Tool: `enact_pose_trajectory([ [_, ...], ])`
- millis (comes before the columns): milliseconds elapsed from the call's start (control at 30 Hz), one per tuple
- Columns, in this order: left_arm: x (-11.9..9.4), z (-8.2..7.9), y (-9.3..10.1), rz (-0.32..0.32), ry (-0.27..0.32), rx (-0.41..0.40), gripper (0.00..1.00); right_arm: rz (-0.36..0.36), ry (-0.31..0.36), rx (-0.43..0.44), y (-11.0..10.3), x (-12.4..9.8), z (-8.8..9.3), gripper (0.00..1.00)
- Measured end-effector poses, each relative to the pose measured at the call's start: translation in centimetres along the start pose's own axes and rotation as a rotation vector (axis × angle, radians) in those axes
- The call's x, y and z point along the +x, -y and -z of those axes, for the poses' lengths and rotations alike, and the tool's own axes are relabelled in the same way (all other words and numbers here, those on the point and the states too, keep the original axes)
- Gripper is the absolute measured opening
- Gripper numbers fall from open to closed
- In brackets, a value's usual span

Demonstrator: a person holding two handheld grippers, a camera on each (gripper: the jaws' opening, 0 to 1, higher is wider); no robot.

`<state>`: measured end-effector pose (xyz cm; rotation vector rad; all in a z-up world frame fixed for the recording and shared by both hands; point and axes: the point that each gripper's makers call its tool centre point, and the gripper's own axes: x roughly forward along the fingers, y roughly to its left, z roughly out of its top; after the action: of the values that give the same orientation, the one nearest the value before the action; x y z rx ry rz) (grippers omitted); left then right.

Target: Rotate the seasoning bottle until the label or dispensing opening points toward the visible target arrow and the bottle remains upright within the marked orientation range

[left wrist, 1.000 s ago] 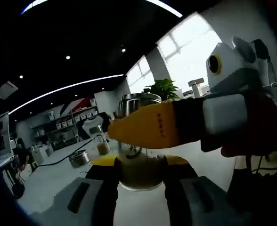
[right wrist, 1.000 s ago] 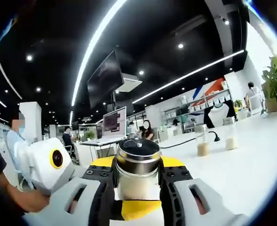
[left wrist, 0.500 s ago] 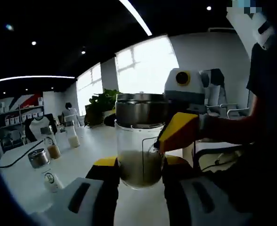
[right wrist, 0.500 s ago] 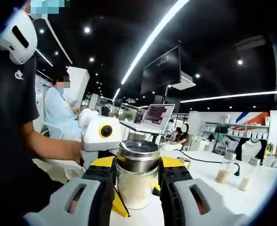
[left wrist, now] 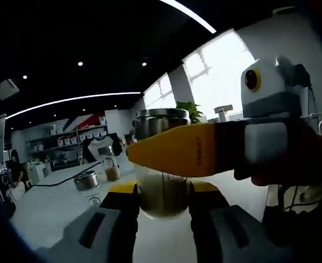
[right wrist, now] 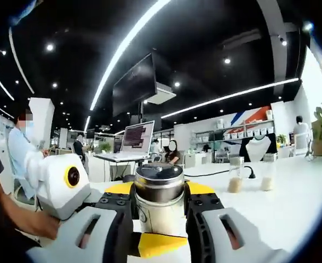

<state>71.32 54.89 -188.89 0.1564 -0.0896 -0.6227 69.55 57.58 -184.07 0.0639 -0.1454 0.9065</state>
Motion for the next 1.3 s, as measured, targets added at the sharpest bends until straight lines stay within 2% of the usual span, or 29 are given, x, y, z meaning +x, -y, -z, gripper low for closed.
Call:
enact_pose_trajectory([
  [33, 0.0, 0.1, 0.0, 0.004, -0.004, 0.0, 0.37, -0.001, -0.023, -0.043, 0.0, 0.0, 0.3, 0.33],
  [100, 0.2, 0.6, -0.2, 0.014, -0.014, 0.012, 0.37, -0.017, -0.057, -0.058, 0.0, 0.0, 0.7, 0.33],
  [167, 0.3, 0.9, 0.5, 0.085, -0.009, -0.035, 0.37, -0.03, -0.079, -0.044, 0.3, 0.0, 1.1, 0.32],
  [200, 0.2, 1.1, 0.9, 0.126, -0.034, -0.058, 0.37, -0.044, -0.09, -0.026, 0.6, -0.1, 1.3, 0.32],
  [233, 0.2, 0.7, 0.8, 0.132, -0.015, -0.047, 0.38, -0.055, -0.093, -0.012, 0.7, -0.1, 1.4, 0.32],
  [300, 0.1, 0.3, 0.1, 0.104, 0.005, -0.046, 0.41, -0.045, -0.088, 0.015, 1.5, 0.0, 1.4, 0.32],
  [433, 0.2, 1.3, -0.5, 0.105, -0.057, -0.081, 0.52, -0.041, -0.09, 0.003, 2.7, 0.2, 1.5, 0.32],
  [600, -0.2, 1.1, -1.8, 0.076, -0.051, -0.068, 0.58, -0.058, -0.107, -0.031, 4.1, 1.1, 1.7, 0.32],
  [700, -0.4, 1.2, -2.7, 0.056, -0.064, -0.088, 0.7, -0.075, -0.12, -0.035, 4.8, 1.7, 2.0, 0.32],
  [833, -0.8, 1.1, -4.1, 0.013, -0.056, -0.066, 0.81, -0.113, -0.147, -0.076, 5.4, 2.7, 2.8, 0.32],
  [1000, -1.1, 1.0, -5.5, -0.021, -0.067, -0.056, 1.0, -0.13, -0.147, -0.016, 6.9, 4.1, 3.7, 0.32],
  [1100, -1.3, 1.2, -5.8, -0.028, -0.087, -0.044, 1.0, -0.115, -0.161, 0.011, 8.0, 4.9, 4.3, 0.32],
  [1133, -1.4, 1.3, -6.1, -0.031, -0.092, -0.044, 1.0, -0.103, -0.19, 0.001, 8.4, 5.2, 4.8, 0.32],
  [1300, -1.6, 1.3, -6.4, -0.028, -0.096, -0.068, 1.0, -0.109, -0.222, -0.012, 9.2, 6.1, 5.7, 0.32],
])
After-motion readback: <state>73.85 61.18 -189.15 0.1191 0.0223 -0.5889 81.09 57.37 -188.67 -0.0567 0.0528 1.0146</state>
